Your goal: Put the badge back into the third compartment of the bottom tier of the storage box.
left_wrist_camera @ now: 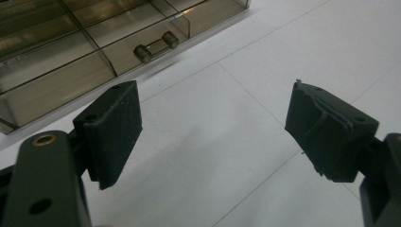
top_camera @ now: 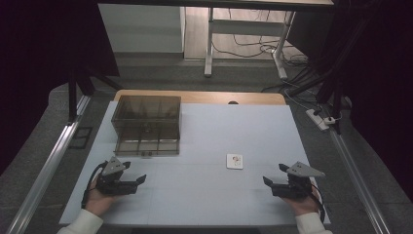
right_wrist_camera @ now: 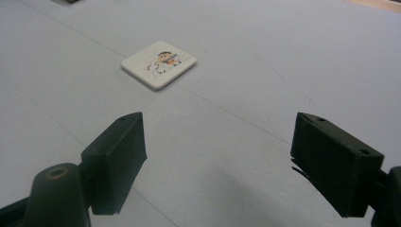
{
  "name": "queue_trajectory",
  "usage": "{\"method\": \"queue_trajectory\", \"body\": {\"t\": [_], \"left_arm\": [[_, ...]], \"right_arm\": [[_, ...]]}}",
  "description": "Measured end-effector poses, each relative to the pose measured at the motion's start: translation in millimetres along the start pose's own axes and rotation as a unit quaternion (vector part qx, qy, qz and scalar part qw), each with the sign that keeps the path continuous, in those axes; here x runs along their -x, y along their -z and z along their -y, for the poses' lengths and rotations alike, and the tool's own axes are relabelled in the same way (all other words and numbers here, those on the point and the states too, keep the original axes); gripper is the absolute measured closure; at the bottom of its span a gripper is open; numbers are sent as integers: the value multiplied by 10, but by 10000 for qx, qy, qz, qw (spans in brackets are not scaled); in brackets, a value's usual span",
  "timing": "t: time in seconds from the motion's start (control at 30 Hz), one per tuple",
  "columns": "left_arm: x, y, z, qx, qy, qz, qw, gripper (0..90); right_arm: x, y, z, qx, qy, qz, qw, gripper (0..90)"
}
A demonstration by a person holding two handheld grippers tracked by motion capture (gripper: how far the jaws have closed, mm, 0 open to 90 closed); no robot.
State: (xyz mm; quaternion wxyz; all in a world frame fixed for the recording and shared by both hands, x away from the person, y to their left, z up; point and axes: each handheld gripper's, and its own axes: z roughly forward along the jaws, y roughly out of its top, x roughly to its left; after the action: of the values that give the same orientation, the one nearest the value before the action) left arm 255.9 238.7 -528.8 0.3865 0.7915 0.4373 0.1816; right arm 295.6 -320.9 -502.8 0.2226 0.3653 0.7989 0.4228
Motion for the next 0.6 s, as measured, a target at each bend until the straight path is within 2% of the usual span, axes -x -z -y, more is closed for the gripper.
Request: {"method": "queue_trajectory", "body": {"t": [0.43, 0.6], "left_arm": [[-23, 14, -4, 66, 80, 30, 9999, 184], [-35, 15, -4, 92, 119, 43, 9999, 181]], "right_arm": [[30, -2, 0, 75, -93, -139, 9998, 177], [26, -28, 9, 53, -97, -57, 9999, 144]]}}
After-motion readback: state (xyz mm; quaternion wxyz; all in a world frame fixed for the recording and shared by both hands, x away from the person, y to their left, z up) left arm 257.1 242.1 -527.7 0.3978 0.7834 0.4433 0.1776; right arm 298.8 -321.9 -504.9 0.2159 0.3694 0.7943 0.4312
